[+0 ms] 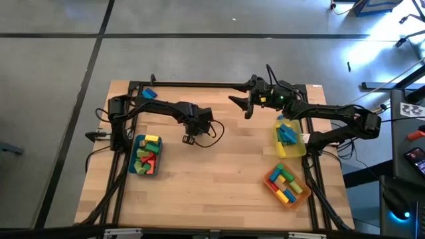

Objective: Sort blocks by size
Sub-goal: Put the blue rectangular block into the yellow bin

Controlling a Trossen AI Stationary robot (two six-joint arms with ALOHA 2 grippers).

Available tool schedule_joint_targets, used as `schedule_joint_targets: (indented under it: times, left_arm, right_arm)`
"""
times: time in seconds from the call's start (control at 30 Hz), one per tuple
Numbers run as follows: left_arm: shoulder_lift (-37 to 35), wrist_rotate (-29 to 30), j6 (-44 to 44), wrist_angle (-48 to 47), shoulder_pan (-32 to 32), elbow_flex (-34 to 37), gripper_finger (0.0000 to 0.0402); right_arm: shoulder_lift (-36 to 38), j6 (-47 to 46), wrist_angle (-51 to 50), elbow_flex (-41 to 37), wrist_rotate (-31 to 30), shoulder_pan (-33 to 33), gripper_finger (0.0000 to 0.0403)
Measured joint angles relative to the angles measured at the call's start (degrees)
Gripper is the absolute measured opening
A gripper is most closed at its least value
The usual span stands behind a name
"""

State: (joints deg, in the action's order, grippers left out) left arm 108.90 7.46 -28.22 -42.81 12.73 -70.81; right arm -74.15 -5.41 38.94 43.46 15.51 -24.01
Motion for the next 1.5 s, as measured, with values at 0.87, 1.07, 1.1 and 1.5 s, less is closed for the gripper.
schedule_joint_targets:
  times: [0.87,1.07,1.1,1.5]
  left_arm:
    - [0.1,-4.4,10.2,-1.4,5.9,2.6,0.0214]
    - [-0.2,-4.9,9.6,1.7,6.2,5.5,0.0176]
    - [-0.2,-4.8,9.5,1.8,6.1,5.6,0.0163]
    - [-1.1,-4.0,9.5,1.8,4.8,5.7,0.0116]
  right_arm:
    - [0.0,0.0,0.0,0.0,0.0,0.0,0.0246]
    - [0.0,0.0,0.0,0.0,0.0,0.0,0.0246]
    - [0.0,0.0,0.0,0.0,0.0,0.0,0.0246]
    - [0.0,-0.1,-0.5,0.0,0.0,0.0,0.0246]
